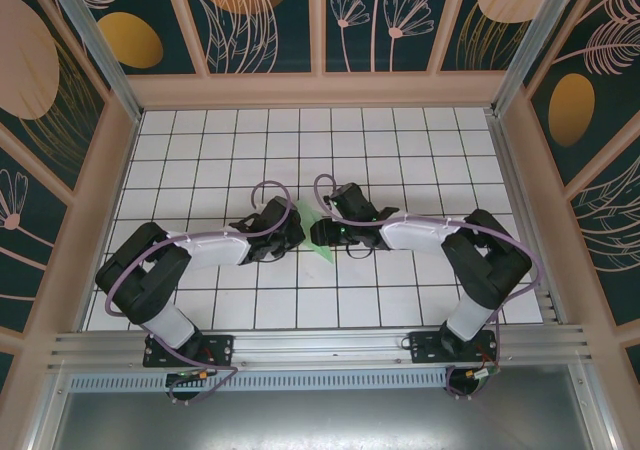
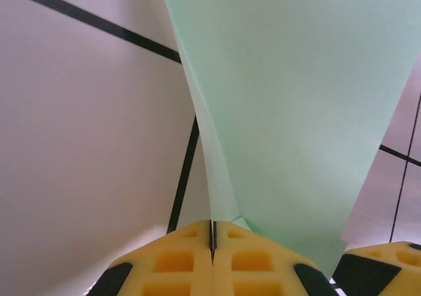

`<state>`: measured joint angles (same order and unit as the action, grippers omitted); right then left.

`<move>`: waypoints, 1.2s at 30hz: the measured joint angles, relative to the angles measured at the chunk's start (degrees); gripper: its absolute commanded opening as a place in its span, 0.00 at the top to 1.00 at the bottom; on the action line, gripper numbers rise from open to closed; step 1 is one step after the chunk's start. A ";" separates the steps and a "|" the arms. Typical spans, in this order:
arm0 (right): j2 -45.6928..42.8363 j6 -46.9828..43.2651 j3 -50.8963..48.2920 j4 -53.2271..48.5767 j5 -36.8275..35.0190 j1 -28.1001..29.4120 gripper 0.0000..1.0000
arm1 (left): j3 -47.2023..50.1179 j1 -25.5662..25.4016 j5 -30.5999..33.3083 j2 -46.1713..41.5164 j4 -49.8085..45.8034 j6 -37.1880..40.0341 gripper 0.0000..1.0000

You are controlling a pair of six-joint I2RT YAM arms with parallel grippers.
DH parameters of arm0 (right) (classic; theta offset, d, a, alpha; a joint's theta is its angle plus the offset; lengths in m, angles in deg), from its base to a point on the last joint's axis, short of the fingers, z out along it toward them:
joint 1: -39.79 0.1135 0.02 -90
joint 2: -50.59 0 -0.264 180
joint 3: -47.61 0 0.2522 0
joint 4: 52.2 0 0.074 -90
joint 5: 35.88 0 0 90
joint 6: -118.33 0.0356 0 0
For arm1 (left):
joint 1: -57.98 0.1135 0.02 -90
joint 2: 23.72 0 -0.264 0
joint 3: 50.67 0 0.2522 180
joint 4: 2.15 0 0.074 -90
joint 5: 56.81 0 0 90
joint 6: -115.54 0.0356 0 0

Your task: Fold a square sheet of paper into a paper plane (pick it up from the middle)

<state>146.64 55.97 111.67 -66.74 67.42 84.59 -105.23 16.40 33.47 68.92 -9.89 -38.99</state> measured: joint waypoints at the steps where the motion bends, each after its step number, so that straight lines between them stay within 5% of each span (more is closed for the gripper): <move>1: 0.15 -0.35 0.35 -0.20 -0.02 0.00 0.62 | 0.00 0.00 -0.04 0.00 0.26 0.09 0.97; 27: 3.91 -4.85 2.99 -4.68 -0.79 0.85 0.44 | -0.02 0.28 -1.49 0.20 1.38 1.51 0.96; 36: 3.91 -4.92 2.97 -3.96 2.40 0.87 0.58 | -0.22 0.33 -1.55 1.40 1.18 1.53 0.97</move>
<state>150.56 51.05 114.64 -70.69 69.82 85.46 -105.45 16.73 31.92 70.32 -8.71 -37.46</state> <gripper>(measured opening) 0.447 0.067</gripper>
